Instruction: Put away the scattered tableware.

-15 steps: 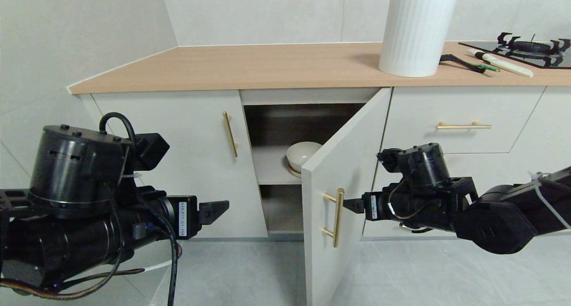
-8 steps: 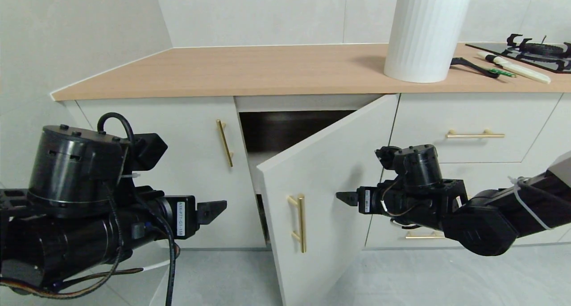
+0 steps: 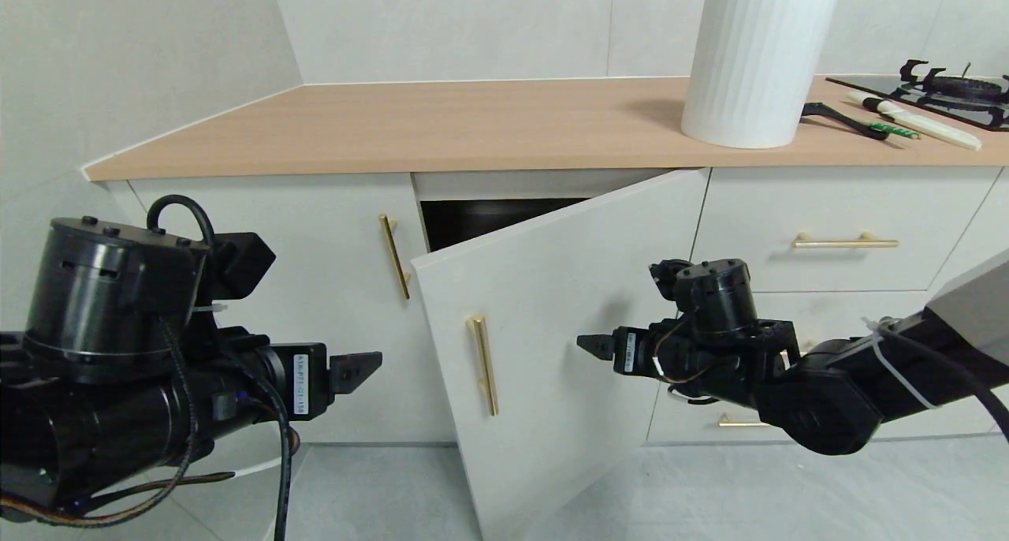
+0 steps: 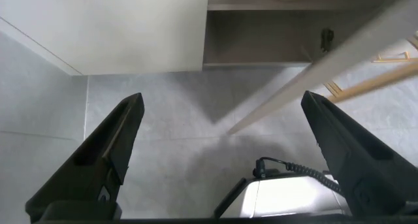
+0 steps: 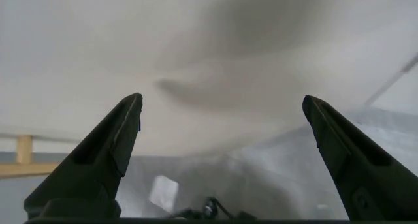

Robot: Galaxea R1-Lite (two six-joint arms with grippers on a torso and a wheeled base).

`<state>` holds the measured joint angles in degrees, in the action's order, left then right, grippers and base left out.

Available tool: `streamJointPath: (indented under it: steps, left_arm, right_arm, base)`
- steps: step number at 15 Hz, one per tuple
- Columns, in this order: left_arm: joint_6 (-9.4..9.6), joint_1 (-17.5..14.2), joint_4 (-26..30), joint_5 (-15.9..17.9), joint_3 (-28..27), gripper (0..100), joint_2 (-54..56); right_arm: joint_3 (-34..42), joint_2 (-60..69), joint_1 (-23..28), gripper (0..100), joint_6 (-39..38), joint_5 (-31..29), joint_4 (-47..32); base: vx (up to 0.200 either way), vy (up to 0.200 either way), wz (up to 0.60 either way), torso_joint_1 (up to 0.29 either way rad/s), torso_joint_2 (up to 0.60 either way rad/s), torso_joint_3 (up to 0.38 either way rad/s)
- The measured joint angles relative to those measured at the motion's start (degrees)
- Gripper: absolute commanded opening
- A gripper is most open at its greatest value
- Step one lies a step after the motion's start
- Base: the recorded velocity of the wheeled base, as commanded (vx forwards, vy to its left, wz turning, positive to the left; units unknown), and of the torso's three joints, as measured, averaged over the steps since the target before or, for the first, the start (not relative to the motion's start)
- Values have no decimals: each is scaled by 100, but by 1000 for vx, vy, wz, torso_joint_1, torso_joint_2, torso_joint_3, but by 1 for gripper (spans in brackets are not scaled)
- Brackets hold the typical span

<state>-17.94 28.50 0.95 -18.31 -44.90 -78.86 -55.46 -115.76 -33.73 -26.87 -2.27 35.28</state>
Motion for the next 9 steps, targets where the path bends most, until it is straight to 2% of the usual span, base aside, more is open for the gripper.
streamJointPath:
  steps: [3, 9]
  left_arm:
    - [2, -4, 0, 4, -5, 100, -7]
    - [2, -4, 2, 6, -2, 100, -11]
  right_arm:
    - [-300, -277, -63, 100, -397, -402, 229]
    - [-713, -758, -77, 100, -444, -945, 642]
  base:
    - [0, 0, 0, 0, 0, 0]
    - [0, 0, 0, 0, 0, 0]
